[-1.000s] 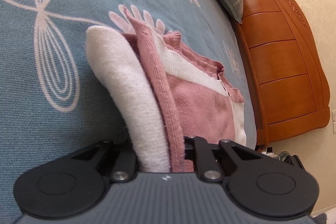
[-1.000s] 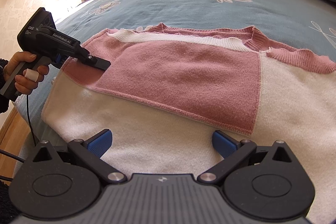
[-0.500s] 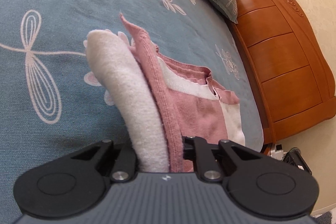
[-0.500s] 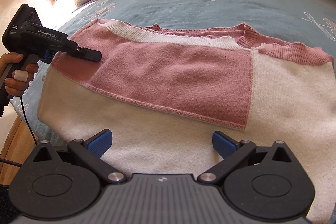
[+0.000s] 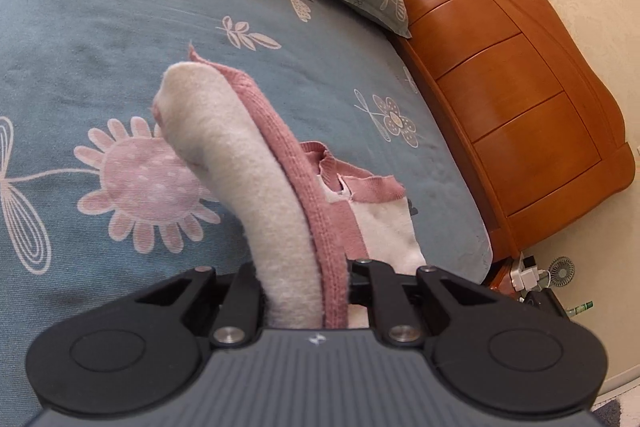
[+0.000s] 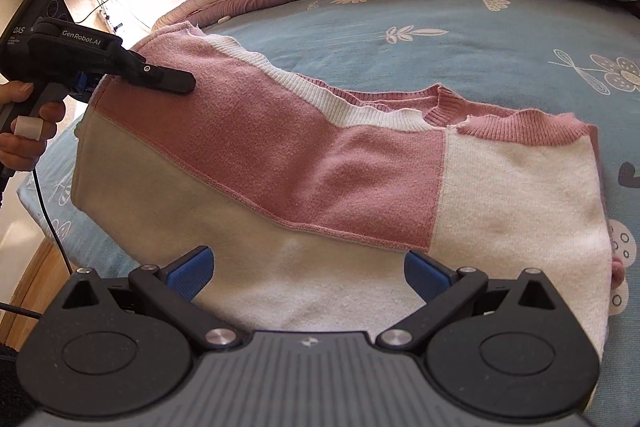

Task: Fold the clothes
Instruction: 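Fold the edge over the sweater's middle with the left gripper, then open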

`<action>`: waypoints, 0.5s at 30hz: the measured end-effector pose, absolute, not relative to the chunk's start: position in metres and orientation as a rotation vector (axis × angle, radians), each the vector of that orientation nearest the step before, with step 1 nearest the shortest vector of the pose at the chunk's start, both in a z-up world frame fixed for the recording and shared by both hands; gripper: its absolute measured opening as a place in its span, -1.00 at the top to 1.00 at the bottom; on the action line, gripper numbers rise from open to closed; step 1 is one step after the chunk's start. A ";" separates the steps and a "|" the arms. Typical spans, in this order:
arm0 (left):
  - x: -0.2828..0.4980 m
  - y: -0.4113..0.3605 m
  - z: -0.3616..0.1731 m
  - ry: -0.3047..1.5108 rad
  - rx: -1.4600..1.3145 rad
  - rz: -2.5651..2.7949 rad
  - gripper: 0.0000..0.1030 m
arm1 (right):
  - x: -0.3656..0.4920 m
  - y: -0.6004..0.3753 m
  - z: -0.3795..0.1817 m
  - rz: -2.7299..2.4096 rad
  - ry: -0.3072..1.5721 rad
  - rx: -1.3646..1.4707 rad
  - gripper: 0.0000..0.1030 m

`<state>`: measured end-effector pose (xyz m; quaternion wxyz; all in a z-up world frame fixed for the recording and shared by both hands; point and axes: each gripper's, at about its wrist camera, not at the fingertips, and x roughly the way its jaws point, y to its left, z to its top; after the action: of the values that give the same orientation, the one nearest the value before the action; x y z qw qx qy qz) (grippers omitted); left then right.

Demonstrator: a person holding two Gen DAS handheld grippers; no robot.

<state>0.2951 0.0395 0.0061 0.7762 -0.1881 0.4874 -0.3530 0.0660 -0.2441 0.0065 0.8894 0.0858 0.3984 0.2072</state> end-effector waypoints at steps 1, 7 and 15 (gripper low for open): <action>0.294 0.035 0.010 1.054 -0.401 -0.768 0.76 | 0.064 -0.248 0.007 0.426 0.821 0.185 -1.00; 0.294 0.003 0.025 1.083 -0.403 -0.751 0.76 | 0.053 -0.271 0.009 0.385 0.793 0.231 -1.00; 0.294 -0.038 0.031 1.118 -0.397 -0.697 0.76 | 0.038 -0.299 0.010 0.333 0.758 0.283 -1.00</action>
<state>0.2940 -0.0381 0.0311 0.7726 -0.1834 0.5159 -0.3215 0.0381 -0.2987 0.0097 0.9059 0.1368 0.3669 0.1612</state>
